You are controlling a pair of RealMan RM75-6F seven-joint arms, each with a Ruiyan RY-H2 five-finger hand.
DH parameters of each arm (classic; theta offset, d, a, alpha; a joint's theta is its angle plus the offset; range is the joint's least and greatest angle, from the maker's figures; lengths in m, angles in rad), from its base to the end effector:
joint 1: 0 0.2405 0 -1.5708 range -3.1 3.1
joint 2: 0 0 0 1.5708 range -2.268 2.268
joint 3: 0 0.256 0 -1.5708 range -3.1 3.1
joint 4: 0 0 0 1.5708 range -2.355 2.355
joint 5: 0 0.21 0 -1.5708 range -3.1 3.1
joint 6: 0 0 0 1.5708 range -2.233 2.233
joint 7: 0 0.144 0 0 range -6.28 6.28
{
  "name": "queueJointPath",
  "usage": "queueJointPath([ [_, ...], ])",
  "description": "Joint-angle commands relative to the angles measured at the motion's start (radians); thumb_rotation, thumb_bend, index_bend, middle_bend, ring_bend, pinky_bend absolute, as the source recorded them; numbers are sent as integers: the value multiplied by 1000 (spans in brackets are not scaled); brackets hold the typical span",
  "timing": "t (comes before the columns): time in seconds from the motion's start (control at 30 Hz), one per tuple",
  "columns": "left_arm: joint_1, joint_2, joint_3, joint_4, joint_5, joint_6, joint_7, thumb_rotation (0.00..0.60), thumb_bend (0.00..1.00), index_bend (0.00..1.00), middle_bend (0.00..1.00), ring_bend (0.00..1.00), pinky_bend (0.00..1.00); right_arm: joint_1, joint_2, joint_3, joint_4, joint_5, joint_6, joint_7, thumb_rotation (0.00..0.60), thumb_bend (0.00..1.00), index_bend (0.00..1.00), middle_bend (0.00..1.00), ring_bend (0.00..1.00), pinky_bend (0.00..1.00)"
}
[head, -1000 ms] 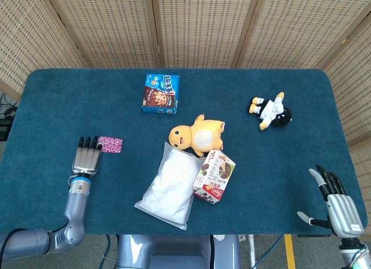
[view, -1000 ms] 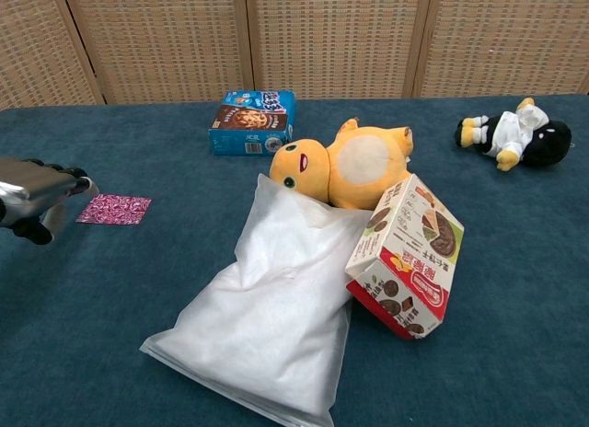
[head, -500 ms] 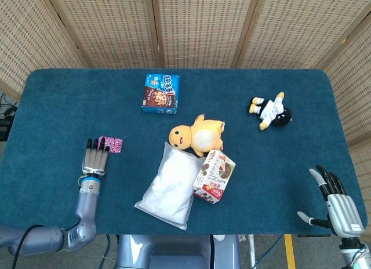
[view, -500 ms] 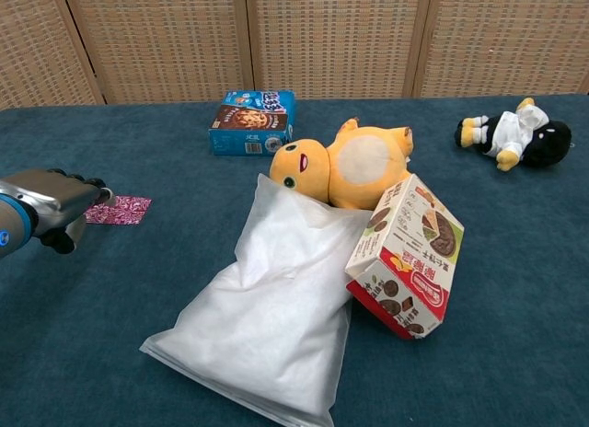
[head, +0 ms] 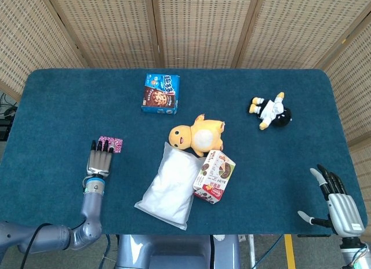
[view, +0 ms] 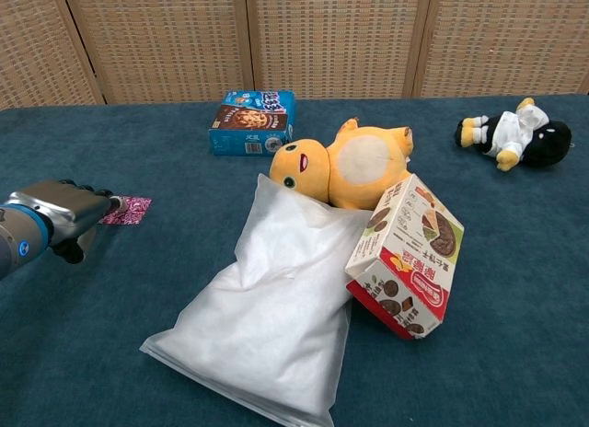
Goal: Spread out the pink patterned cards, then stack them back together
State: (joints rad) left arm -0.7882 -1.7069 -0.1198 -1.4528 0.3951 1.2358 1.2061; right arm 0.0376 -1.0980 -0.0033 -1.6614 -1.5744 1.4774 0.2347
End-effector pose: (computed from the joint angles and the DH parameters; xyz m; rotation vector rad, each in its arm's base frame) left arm -0.2076 0.3232 -0.0459 -1.7088 -0.7747 -0.0847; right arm -0.3054 -0.1542 0.1492 1.3502 -1.1572 1.0621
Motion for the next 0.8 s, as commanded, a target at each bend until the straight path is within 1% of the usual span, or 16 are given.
queueJointPath([
  [0.03,-1,-3,2,5,-8,-1,3,600,851,49,0,0,0,0,0,0,-1,-1,1,0,600,106,43,0,0,0],
  [0.4,26,38,20,-9,-4,5,-26,600,854,50,0,0,0,-2,1,-2,-5,-5,5,-8,600,105,42,0,0,0],
  [0.47,39,51,27,-14,-2,-1,-45,600,854,49,0,0,0,-3,2,-2,-7,-6,8,-9,600,105,43,0,0,0],
  [0.5,46,58,38,-14,-2,-3,-45,600,855,50,0,0,0,-3,3,-1,-8,-7,10,-9,600,105,43,0,0,0],
  [0.67,67,73,63,6,10,-11,-62,600,855,50,0,0,0,-5,2,-3,-10,-14,16,-14,600,105,43,0,0,0],
  [0.8,78,84,61,22,6,-25,-80,600,855,50,0,0,0,-5,-2,-4,-13,-16,16,-29,600,107,43,0,0,0],
])
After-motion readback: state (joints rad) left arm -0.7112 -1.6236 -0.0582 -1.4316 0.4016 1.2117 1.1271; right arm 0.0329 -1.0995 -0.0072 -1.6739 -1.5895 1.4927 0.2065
